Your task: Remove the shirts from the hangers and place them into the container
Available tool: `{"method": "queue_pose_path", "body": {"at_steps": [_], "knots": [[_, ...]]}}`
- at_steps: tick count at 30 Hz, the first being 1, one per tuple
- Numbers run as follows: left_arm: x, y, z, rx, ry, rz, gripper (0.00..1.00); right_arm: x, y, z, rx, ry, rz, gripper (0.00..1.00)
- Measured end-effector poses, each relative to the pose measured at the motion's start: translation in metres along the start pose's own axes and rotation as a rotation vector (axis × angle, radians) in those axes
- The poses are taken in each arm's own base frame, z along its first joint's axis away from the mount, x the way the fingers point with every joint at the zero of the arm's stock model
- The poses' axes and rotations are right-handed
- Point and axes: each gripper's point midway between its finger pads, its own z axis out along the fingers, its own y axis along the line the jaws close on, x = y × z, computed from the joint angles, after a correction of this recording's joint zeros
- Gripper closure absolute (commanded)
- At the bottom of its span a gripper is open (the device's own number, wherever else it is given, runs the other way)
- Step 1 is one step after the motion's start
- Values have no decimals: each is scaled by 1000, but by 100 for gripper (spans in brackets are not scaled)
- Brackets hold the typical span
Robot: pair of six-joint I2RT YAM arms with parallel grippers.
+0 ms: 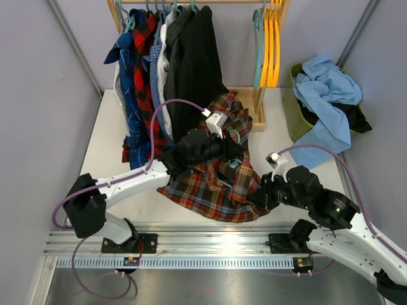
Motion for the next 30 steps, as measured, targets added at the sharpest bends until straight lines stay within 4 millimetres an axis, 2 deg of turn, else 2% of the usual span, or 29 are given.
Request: {"method": "queue_pose_path", "body": {"at_steps": [1,4,11,12,14,15,19,24,30], "knots": [[2,3,1,-2,6,0,89,0,0,0,2,-2,1,100],[8,9,2,-6,26,21,100,-1,-1,-3,5,-12,9,100],[11,9,-1,-3,40,29,100,-2,-5,-6,31,-24,11,100],[10,8,-2,-4,41,31,100,-3,-5,-6,32,-28,10,97],[7,6,-7,-9,38,40,100,-4,-4,-7,28,-33,6,79],[5,5,-10,-12,35,48,100,-5,-2,-8,25,-35,2,65],[-4,5,-24,-52,31,82,100,-14,0,-11,21,-64,-17,54],[-29,2,-30,-101,26,132,100,-21,4,-11,7,-92,-35,50],[-78,7,-39,-156,-39,172,98,-25,7,-16,-11,-121,-45,51]]}}
